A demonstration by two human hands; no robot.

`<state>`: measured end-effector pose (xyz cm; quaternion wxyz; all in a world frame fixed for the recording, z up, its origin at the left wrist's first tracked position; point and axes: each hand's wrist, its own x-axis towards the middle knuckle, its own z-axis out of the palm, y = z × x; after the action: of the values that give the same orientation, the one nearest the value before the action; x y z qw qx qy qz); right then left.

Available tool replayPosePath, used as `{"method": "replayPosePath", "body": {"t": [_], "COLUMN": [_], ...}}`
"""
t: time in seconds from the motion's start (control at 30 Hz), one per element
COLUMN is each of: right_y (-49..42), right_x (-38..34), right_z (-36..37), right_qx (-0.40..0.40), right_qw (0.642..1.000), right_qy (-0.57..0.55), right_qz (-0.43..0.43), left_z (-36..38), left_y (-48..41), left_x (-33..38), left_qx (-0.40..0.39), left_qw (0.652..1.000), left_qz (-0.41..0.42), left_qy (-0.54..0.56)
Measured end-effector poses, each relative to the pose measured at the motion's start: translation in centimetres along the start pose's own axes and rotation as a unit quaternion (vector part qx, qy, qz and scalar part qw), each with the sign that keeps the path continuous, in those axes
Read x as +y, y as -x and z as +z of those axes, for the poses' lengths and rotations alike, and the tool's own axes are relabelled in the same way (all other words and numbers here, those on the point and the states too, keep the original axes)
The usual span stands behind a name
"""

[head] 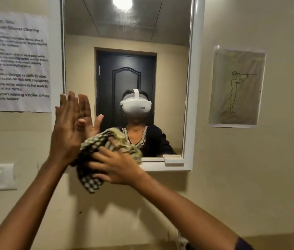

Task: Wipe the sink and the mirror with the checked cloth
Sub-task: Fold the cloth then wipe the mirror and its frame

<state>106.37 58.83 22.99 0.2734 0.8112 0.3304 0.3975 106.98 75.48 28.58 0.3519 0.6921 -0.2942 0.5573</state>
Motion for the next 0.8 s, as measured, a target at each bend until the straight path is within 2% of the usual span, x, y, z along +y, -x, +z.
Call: {"method": "replayPosePath", "body": {"t": [0.07, 0.13, 0.23, 0.33, 0.37, 0.4, 0.43, 0.5, 0.53, 0.6, 0.67, 0.7, 0.73, 0.8], "right_y": [3.8, 6.5, 6.4, 3.2, 1.9, 0.7, -0.5, -2.1, -2.5, -3.0, -2.7, -2.5, -2.1, -1.3], "right_x": [2.0, 3.7, 5.4, 5.5, 5.1, 4.6, 3.9, 2.5, 2.3, 3.7, 6.3, 8.2, 10.3, 14.8], "right_z": [0.0, -0.5, -1.8, -2.9, -2.9, -3.0, -3.0, -2.8, -2.7, -2.9, -3.8, -4.3, -4.9, -6.7], "right_qx": [0.056, 0.095, 0.121, 0.149, 0.156, 0.159, 0.158, 0.144, 0.127, 0.103, 0.129, 0.155, 0.186, 0.218], "right_qw": [0.994, 0.971, 0.888, 0.804, 0.798, 0.815, 0.855, 0.946, 0.971, 0.989, 0.987, 0.979, 0.961, 0.903], "right_qy": [0.015, 0.009, -0.021, -0.043, -0.041, -0.031, -0.014, 0.026, 0.04, 0.049, 0.026, 0.015, 0.016, 0.036], "right_qz": [0.092, 0.22, 0.442, 0.575, 0.581, 0.557, 0.494, 0.288, 0.196, 0.096, 0.093, 0.135, 0.205, 0.369], "left_z": [1.0, 2.1, 3.2, 4.1, 4.3, 4.3, 4.3, 4.2, 4.1, 4.0, 4.0, 3.9, 4.0, 4.1], "left_y": [1.3, 2.5, 3.5, 3.8, 3.9, 4.0, 4.0, 4.0, 4.2, 4.3, 4.3, 4.2, 4.3, 4.4], "left_x": [-0.2, -0.4, -0.1, -0.2, -0.4, -0.4, -0.5, -0.6, -0.7, -0.9, -1.2, -1.3, -1.4, -1.4], "left_qx": [-0.016, -0.007, 0.016, 0.029, 0.039, 0.047, 0.053, 0.065, 0.071, 0.078, 0.07, 0.065, 0.06, 0.048], "left_qw": [0.997, 0.99, 0.983, 0.978, 0.978, 0.98, 0.982, 0.987, 0.988, 0.989, 0.99, 0.991, 0.99, 0.988], "left_qz": [0.005, -0.035, -0.089, -0.086, -0.082, -0.079, -0.077, -0.079, -0.081, -0.08, -0.068, -0.065, -0.064, -0.06], "left_qy": [-0.081, -0.135, -0.163, -0.186, -0.186, -0.179, -0.166, -0.127, -0.111, -0.1, -0.099, -0.102, -0.11, -0.135]}}
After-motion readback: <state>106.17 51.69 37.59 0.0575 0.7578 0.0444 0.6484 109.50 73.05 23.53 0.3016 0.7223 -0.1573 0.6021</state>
